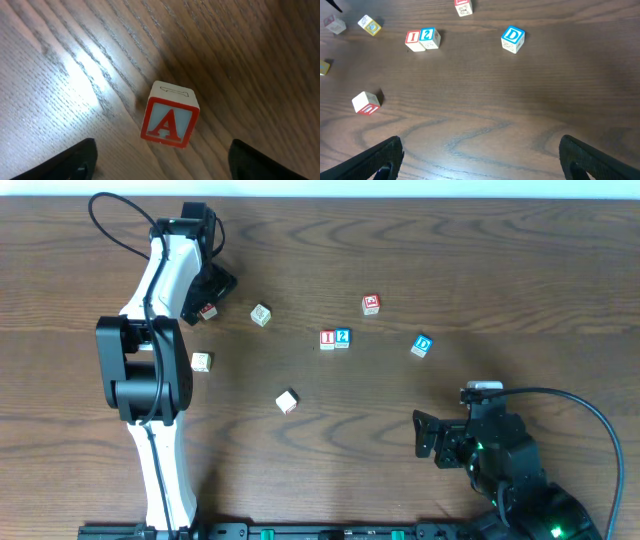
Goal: Spell out Ai2
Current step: 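Lower left gripper over red 'A' block and close on it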
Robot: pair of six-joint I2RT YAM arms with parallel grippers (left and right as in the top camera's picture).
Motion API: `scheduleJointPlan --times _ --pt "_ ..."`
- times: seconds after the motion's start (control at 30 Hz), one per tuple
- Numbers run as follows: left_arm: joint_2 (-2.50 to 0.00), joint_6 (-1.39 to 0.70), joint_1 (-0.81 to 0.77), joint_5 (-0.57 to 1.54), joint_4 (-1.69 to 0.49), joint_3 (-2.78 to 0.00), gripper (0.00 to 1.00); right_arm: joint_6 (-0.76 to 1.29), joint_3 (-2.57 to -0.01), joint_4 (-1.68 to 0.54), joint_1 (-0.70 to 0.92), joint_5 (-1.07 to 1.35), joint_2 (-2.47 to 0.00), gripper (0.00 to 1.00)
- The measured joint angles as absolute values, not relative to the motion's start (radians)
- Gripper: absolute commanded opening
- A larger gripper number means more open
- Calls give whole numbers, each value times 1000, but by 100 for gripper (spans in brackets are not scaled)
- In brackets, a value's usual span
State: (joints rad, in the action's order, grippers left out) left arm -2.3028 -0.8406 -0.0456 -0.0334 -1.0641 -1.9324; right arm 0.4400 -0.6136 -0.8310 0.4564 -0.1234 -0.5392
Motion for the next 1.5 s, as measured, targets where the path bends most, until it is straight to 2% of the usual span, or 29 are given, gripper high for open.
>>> scheduleJointPlan --times 0.27,0.47,0.57,1.07,1.17,1.5 --pt "-2305 -804 -41 -37 -1029 -1933 78 440 -614 -831 456 -123 -539 99" --pt "-2305 -784 -26 -38 -1024 -1933 78 440 -614 -831 456 -123 -539 99" --pt "-2305 -776 -20 -37 -1024 -1933 73 440 -614 -831 456 -123 -539 99" --pt "-2305 -725 -21 -37 -1025 -1933 71 440 -614 -831 456 -123 -539 99" --pt "-2305 -715 -21 -36 -1028 -1933 67 440 -614 -831 456 -123 -539 99" --pt "-2305 -706 -21 -10 -1029 -1933 64 440 -614 -831 456 -123 -539 99"
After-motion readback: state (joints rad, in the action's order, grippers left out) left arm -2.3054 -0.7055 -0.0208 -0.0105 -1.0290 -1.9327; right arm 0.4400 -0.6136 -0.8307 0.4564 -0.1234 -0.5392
